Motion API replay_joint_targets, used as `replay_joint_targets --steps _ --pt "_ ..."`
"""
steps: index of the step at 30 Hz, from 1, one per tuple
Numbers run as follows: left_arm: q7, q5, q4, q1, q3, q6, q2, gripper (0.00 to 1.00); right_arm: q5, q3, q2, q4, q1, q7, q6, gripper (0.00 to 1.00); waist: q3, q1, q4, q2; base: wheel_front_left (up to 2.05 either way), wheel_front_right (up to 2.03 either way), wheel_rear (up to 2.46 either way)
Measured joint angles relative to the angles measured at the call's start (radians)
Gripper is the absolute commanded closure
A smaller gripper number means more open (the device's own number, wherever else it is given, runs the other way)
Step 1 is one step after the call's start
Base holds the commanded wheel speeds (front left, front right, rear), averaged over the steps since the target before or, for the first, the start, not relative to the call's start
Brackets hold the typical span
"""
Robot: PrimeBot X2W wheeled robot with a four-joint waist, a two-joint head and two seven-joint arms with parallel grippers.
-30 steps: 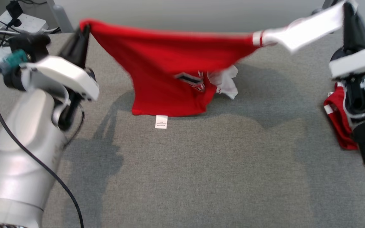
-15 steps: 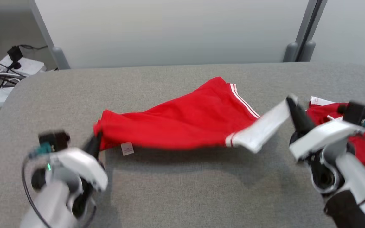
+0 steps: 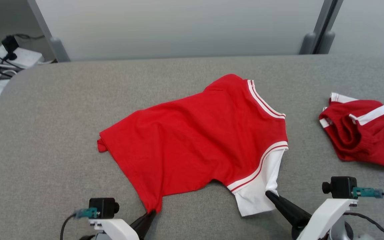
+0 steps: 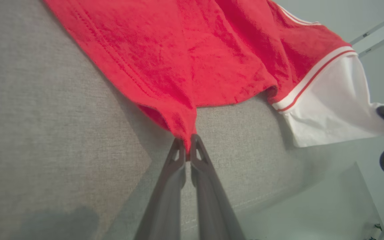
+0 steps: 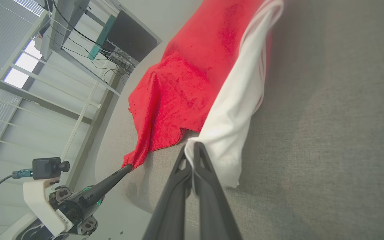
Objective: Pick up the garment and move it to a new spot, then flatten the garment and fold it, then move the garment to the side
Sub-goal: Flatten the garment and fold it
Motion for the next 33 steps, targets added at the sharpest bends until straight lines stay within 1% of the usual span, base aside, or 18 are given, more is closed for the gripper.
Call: replay_joint_targets --steps 2,4,5,7,8,9,10,11,13,14,15,16,17,18,22,27,29,33 --pt "0.152 0.000 -0.082 0.000 -0.037 0.000 0.064 1.00 0.002 -0.014 -0.024 -0.049 0.017 0.093 0.000 1.00 0.028 0.0000 0.004 0.0000 0.00 0.00 0.00" --pt "0.301 -0.036 -0.149 -0.023 -0.050 -0.001 0.121 1.00 -0.001 -0.030 -0.036 -0.070 -0.001 0.193 0.000 1.00 0.063 0.0000 0.008 0.0000 0.00 0.00 0.00" --pt "0.393 -0.083 -0.165 -0.057 -0.049 -0.001 0.135 1.00 0.023 -0.053 -0.015 -0.063 -0.031 0.252 0.000 1.00 0.084 0.0000 0.010 0.0000 0.00 0.00 0.00" --pt "0.588 -0.229 -0.165 -0.167 -0.029 -0.001 0.132 1.00 0.032 -0.106 0.046 -0.001 -0.155 0.334 0.000 1.00 0.129 0.0000 0.013 0.0000 0.00 0.00 0.00" --pt "0.691 -0.304 -0.150 -0.243 -0.011 0.021 0.121 1.00 0.034 -0.157 0.090 0.063 -0.255 0.369 0.000 1.00 0.154 0.0001 0.014 0.0000 0.00 0.00 0.00" --pt "0.740 -0.348 -0.134 -0.322 0.016 0.051 0.112 1.00 0.026 -0.217 0.134 0.143 -0.368 0.374 0.000 1.00 0.179 0.0000 0.014 0.0000 0.00 0.00 0.00" --pt "0.718 -0.355 -0.114 -0.415 0.059 0.084 0.107 1.00 -0.002 -0.282 0.167 0.224 -0.493 0.368 0.000 1.00 0.205 0.0000 0.014 0.0000 0.00 0.00 0.00" --pt "0.656 -0.338 -0.094 -0.528 0.108 0.098 0.114 1.00 -0.049 -0.369 0.197 0.304 -0.632 0.296 0.000 1.00 0.232 0.0000 0.012 0.0000 0.00 0.00 0.00" --pt "0.432 -0.282 -0.071 -0.778 0.219 0.087 0.125 1.00 -0.112 -0.523 0.216 0.424 -0.921 0.129 -0.001 1.00 0.285 0.0000 0.008 0.0000 0.00 0.00 0.00" --pt "0.347 -0.240 -0.070 -0.910 0.250 0.056 0.133 1.00 -0.142 -0.579 0.215 0.463 -1.063 0.024 -0.001 1.00 0.311 0.0000 0.005 0.0000 0.00 0.00 0.00" --pt "0.266 -0.224 -0.069 -1.019 0.285 0.033 0.128 1.00 -0.159 -0.607 0.205 0.484 -1.181 -0.029 -0.001 1.00 0.336 0.0000 0.002 0.0000 0.00 0.00 0.00" --pt "0.202 -0.205 -0.065 -1.106 0.293 0.015 0.131 1.00 -0.160 -0.626 0.200 0.495 -1.278 -0.084 -0.001 1.00 0.359 0.0000 -0.001 0.0000 0.00 0.00 0.00" --pt "0.174 -0.177 -0.058 -1.160 0.288 -0.002 0.135 1.00 -0.161 -0.622 0.195 0.498 -1.341 -0.116 -0.001 1.00 0.379 0.0001 -0.005 0.0000 0.00 0.00 0.00" --pt "0.139 -0.171 -0.044 -1.187 0.291 -0.007 0.130 1.00 -0.156 -0.614 0.194 0.498 -1.379 -0.124 0.000 1.00 0.396 0.0000 -0.009 0.0000 0.00 0.00 0.00" --pt "0.057 -0.170 0.038 -1.175 0.264 -0.014 0.146 1.00 -0.104 -0.591 0.215 0.507 -1.388 -0.149 0.000 1.00 0.447 0.0000 -0.030 0.0000 0.00 0.00 0.00" --pt "-0.009 -0.220 0.075 -1.107 0.202 -0.015 0.186 1.00 -0.061 -0.568 0.208 0.483 -1.307 -0.136 0.000 1.00 0.498 0.0001 -0.055 0.0000 0.00 0.00 0.00" --pt "-0.038 -0.234 0.089 -1.042 0.152 -0.015 0.212 1.00 -0.021 -0.565 0.207 0.468 -1.247 -0.089 0.000 1.00 0.518 0.0001 -0.064 0.0000 0.00 0.00 0.00" --pt "-0.091 -0.294 0.123 -0.876 0.059 -0.015 0.224 1.00 0.064 -0.550 0.202 0.409 -1.071 0.042 0.000 1.00 0.532 0.0001 -0.076 0.0000 0.00 0.00 0.00"
